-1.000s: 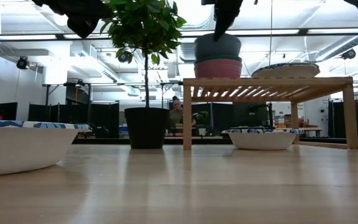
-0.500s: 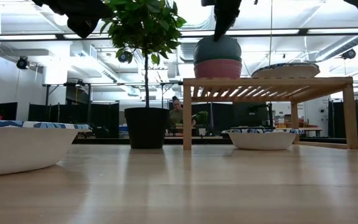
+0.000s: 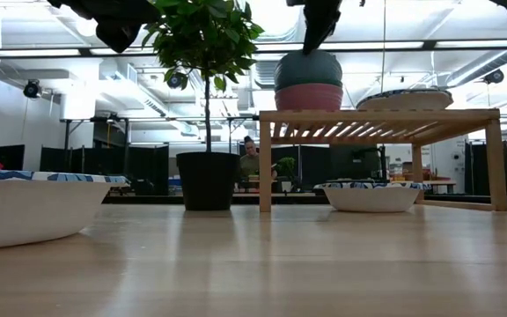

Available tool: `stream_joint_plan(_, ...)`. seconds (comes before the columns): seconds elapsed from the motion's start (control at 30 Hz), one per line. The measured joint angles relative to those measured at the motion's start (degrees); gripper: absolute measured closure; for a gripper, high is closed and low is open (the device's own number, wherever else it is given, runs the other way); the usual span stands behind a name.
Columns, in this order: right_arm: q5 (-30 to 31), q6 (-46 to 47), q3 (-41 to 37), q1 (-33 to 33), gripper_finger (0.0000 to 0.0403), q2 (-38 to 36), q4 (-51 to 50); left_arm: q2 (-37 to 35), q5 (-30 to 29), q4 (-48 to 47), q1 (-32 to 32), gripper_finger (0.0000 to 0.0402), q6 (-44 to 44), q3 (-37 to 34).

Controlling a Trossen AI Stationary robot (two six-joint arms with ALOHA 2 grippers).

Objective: Place and stack bowls onto a shelf
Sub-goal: Stack the blue bowl on top of the green bowl on the shelf

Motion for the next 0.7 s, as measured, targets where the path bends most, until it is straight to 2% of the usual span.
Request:
stream_joint_plan(0.2, -0.59, 1.98, 1.33, 0.00, 0.0280, -2.57, 1.01, 0.00, 0.00, 0.52, 0.00, 0.0402, 0.00, 0.00)
stream_joint_plan(0.37, -7.68, 3.55, -2.48, -0.17, 0.0293, -6.15, 13.73, 0.00, -0.01, 0.94, 0.00, 0.0402, 0.00, 0.00)
stream_joint_plan(0.53, -8.74, 3.29, -12.51, -0.11, 0.0338, -11.15, 27.14, 0.00, 0.00, 0.94, 0.01, 0.0402, -0.24, 0.00)
stream_joint_plan(0.7, -7.19, 3.70, -27.80, -0.16, 0.0389, -17.07, 37.49, 0.00, -0.01, 0.92, -0.01, 0.0402, 0.29, 0.00)
